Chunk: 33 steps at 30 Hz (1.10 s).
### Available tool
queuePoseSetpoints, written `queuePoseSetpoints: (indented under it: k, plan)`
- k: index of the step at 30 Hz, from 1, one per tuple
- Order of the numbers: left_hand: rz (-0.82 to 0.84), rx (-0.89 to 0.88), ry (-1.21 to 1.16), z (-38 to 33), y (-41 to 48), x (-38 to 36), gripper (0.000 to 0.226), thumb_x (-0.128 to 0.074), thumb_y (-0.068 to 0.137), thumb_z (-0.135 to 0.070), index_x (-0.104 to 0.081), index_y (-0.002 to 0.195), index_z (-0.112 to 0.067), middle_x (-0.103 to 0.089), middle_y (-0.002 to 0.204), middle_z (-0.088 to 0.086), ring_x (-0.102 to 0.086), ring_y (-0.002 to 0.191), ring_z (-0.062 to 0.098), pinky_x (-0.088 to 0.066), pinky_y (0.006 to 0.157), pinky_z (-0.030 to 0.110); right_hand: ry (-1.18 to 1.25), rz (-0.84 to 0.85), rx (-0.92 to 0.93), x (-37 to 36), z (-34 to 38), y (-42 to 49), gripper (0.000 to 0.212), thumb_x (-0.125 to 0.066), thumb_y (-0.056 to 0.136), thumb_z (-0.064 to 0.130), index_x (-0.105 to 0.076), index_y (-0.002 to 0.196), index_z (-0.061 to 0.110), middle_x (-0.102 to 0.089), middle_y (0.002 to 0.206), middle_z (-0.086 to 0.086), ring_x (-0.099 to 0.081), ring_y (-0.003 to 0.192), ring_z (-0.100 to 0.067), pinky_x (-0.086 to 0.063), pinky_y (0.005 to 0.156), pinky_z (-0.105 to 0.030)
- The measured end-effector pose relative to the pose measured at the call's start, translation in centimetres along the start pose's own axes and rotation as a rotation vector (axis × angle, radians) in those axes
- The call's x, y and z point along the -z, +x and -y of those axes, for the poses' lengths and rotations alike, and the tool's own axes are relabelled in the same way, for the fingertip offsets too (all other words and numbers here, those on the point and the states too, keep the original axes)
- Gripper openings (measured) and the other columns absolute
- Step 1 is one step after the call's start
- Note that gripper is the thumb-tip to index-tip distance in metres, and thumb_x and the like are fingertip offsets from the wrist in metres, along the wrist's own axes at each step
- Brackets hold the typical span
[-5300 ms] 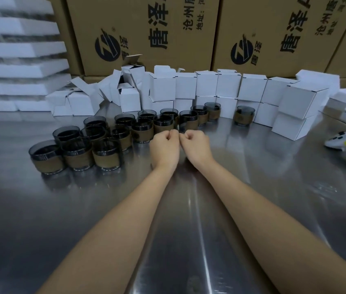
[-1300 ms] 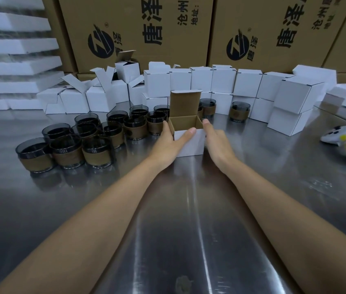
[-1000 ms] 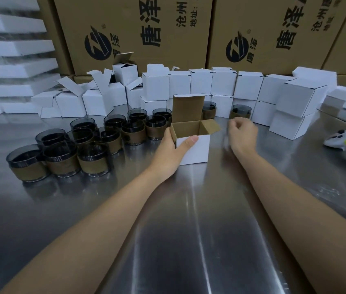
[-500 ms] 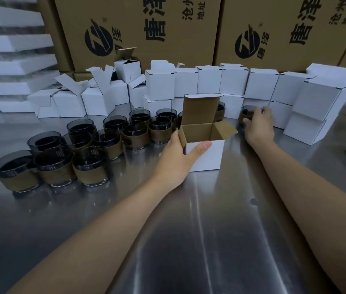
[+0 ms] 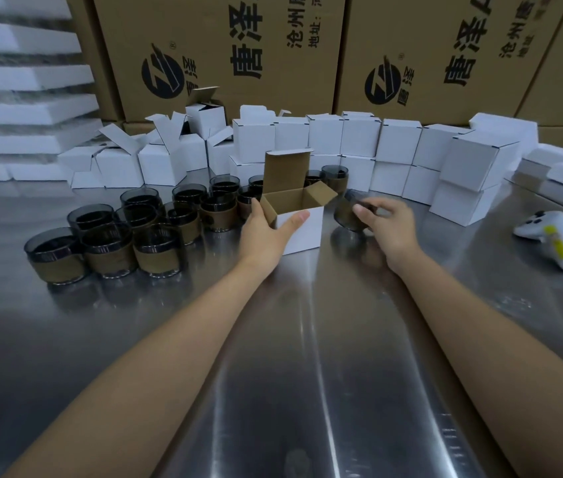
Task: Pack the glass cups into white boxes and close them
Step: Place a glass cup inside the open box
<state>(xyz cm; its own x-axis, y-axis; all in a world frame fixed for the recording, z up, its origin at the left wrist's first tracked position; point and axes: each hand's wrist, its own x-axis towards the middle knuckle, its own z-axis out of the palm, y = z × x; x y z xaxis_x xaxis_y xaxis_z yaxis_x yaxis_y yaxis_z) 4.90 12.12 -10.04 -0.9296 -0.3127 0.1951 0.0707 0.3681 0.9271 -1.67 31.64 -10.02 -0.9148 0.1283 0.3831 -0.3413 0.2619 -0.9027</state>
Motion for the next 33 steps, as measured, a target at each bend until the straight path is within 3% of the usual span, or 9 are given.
queuePoseSetpoints:
  k: [5,8,10,12,17,23,26,29,33]
  plan:
    - [0.024,0.014,-0.019,-0.2,-0.4,0.3,0.107,-0.066,0.082,-0.057,-0.002,0.156,-0.014,-0.044,0.148,-0.001,-0.042,0.134,0.019,-0.036,0.112,0.036,0.294,0.022,-0.192,0.1,1.0,-1.1,0.022,-0.071,0.087,0.015,-0.069,0.106,0.004,-0.067,0.094,-0.006,-0.064,0.090,-0.017,-0.055,0.081,-0.024]
    - [0.035,0.011,-0.044,-0.2,-0.5,0.3,0.106,-0.067,0.083,-0.055,-0.001,0.155,-0.014,-0.044,0.148,0.000,-0.042,0.135,0.020,-0.036,0.112,0.038,0.409,-0.010,-0.163,0.2,2.4,-1.2,0.020,-0.068,0.089,0.010,-0.066,0.106,-0.001,-0.065,0.100,-0.010,-0.065,0.099,-0.025,-0.054,0.092,-0.033]
    - [0.039,0.004,-0.046,-0.1,-0.4,0.2,0.107,-0.067,0.082,-0.056,0.000,0.155,-0.014,-0.042,0.150,0.000,-0.040,0.136,0.020,-0.036,0.112,0.039,0.417,-0.030,-0.088,0.3,3.3,-1.3,0.025,-0.067,0.089,0.010,-0.065,0.110,-0.005,-0.065,0.105,-0.013,-0.065,0.104,-0.029,-0.056,0.087,-0.026]
    - [0.038,-0.006,-0.043,0.0,-0.4,0.2,0.107,-0.067,0.081,-0.057,-0.003,0.155,-0.014,-0.040,0.152,-0.001,-0.039,0.137,0.019,-0.035,0.113,0.039,0.386,-0.048,-0.001,0.3,4.2,-1.6,0.026,-0.068,0.089,0.011,-0.065,0.111,-0.002,-0.066,0.108,-0.014,-0.065,0.103,-0.030,-0.056,0.080,-0.020]
    - [0.072,-0.027,-0.049,0.3,-0.2,0.2,0.104,-0.071,0.074,-0.061,-0.021,0.154,-0.019,-0.046,0.148,-0.004,-0.045,0.133,0.017,-0.039,0.110,0.038,0.300,-0.025,0.210,0.0,6.0,-2.7,0.012,-0.068,0.089,0.011,-0.066,0.101,0.009,-0.060,0.123,-0.011,-0.063,0.105,-0.028,-0.054,0.091,-0.032]
    - [0.126,-0.077,-0.050,0.1,-0.5,0.3,0.076,-0.074,0.074,-0.057,-0.047,0.139,-0.027,-0.064,0.125,-0.010,-0.059,0.115,0.010,-0.047,0.103,0.037,0.102,0.023,0.547,-0.9,6.0,-4.0,0.013,-0.070,0.086,0.008,-0.065,0.097,0.011,-0.053,0.123,-0.006,-0.057,0.107,0.005,-0.052,0.086,-0.017]
    - [0.149,-0.128,-0.019,0.0,-0.8,0.3,0.059,-0.074,0.078,-0.052,-0.055,0.129,-0.031,-0.066,0.119,-0.015,-0.059,0.112,0.005,-0.045,0.104,0.033,-0.068,0.068,0.654,-1.2,5.2,-4.0,0.012,-0.073,0.084,0.009,-0.069,0.095,0.007,-0.055,0.124,-0.009,-0.056,0.116,-0.013,-0.049,0.096,-0.026]
    - [0.159,-0.145,-0.033,-0.1,-1.0,0.4,0.052,-0.075,0.079,-0.048,-0.058,0.125,-0.030,-0.067,0.116,-0.015,-0.059,0.110,0.003,-0.046,0.103,0.033,-0.203,0.095,0.678,-1.4,4.5,-4.0,0.014,-0.074,0.083,0.011,-0.071,0.095,0.004,-0.056,0.126,-0.012,-0.054,0.112,-0.015,-0.038,0.097,-0.010]
    - [0.168,-0.157,-0.023,-0.2,-1.2,0.4,0.048,-0.075,0.079,-0.048,-0.060,0.120,-0.030,-0.068,0.111,-0.015,-0.060,0.107,0.002,-0.047,0.101,0.032,-0.265,0.181,0.583,-1.6,4.0,-4.0,0.015,-0.072,0.086,0.017,-0.069,0.098,0.009,-0.054,0.131,-0.005,-0.051,0.117,-0.012,-0.035,0.094,-0.006]
